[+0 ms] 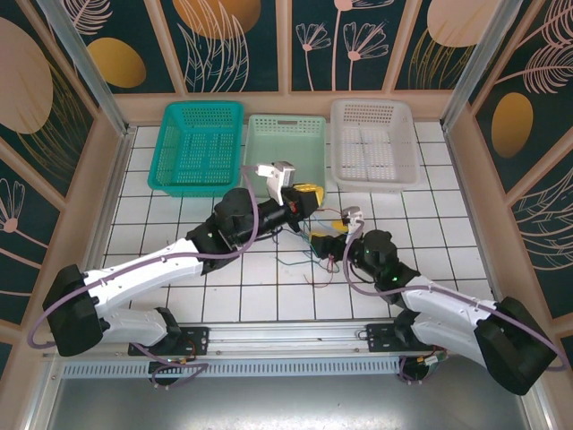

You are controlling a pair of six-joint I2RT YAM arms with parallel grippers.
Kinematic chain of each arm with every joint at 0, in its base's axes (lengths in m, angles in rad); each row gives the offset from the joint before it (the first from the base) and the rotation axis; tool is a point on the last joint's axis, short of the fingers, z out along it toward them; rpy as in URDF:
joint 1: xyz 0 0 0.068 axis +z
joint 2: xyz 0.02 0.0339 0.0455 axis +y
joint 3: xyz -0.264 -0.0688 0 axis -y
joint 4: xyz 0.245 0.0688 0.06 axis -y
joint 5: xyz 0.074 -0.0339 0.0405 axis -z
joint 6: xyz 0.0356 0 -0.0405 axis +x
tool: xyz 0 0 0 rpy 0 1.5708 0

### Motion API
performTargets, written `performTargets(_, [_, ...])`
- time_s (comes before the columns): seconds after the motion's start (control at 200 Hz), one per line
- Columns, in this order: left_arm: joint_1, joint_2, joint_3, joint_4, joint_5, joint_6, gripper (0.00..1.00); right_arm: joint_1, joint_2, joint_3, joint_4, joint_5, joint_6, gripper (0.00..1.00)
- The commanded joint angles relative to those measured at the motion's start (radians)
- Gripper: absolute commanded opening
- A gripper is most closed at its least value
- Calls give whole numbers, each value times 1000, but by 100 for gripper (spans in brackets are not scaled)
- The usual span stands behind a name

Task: Untangle the cables
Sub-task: Untie the cable from multiple cables.

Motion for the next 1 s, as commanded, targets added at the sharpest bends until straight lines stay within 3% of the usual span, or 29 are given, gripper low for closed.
performTargets(0.0, [3, -28, -22, 124, 79, -27, 0, 8, 14, 26, 118, 34, -63, 87])
performTargets(0.185, [3, -25, -50, 199, 154, -72, 0, 8, 59, 73, 175, 20, -132, 91])
performTargets(0.556, [3, -20, -93, 287, 109, -114, 0, 36, 138, 124, 272, -68, -162, 90])
performTargets(0.676, [3, 7, -81, 323, 128, -132, 0, 42, 200, 171, 248, -81, -179, 75])
performTargets(0.786, [7, 2, -78, 334, 122, -136, 0, 42, 248, 208, 206, -77, -184, 40])
performTargets(0.861, [14, -42, -97, 311, 82, -124, 0, 42, 255, 219, 138, -33, -203, 24])
performTargets(0.996, [27, -172, -146, 232, -32, -84, 0, 40, 250, 243, -48, 70, -253, 21])
